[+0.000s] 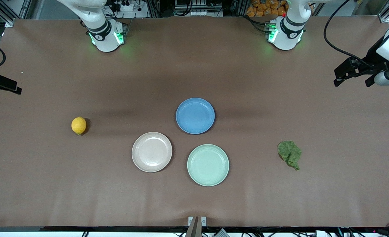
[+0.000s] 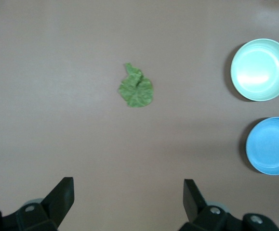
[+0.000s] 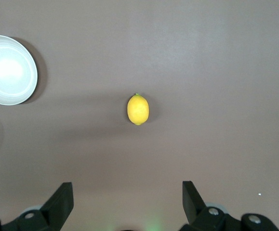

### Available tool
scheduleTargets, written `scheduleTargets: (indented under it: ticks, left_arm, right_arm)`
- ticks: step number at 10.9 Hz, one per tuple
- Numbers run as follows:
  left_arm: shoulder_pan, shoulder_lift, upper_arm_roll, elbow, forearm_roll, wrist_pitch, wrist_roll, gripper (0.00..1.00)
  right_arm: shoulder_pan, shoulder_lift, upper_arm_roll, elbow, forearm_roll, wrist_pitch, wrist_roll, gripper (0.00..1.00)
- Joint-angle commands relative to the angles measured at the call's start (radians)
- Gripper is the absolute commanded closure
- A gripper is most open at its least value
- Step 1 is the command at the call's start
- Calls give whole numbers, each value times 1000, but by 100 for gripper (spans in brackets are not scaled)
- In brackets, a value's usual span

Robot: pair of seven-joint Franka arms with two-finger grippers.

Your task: Pick lemon and lettuce from plates

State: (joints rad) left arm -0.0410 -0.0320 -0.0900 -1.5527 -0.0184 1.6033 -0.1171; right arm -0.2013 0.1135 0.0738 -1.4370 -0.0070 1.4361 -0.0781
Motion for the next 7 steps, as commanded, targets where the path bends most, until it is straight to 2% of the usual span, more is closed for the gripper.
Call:
scheduleTargets:
  ticks: [1, 2, 7]
  left_arm:
    - [6, -14, -10, -15, -31, -9, -10, 0]
    - [6, -12, -10, -12, -25, -9, -10, 0]
    - [15, -11, -2, 5, -17, -13, -10, 0]
  right_arm:
    - [25, -26, -44, -42, -2, 14, 18, 0]
    - [34, -26, -64, -43, -2, 27, 18, 0]
    - [51, -40, -63, -82, -1, 58, 83, 0]
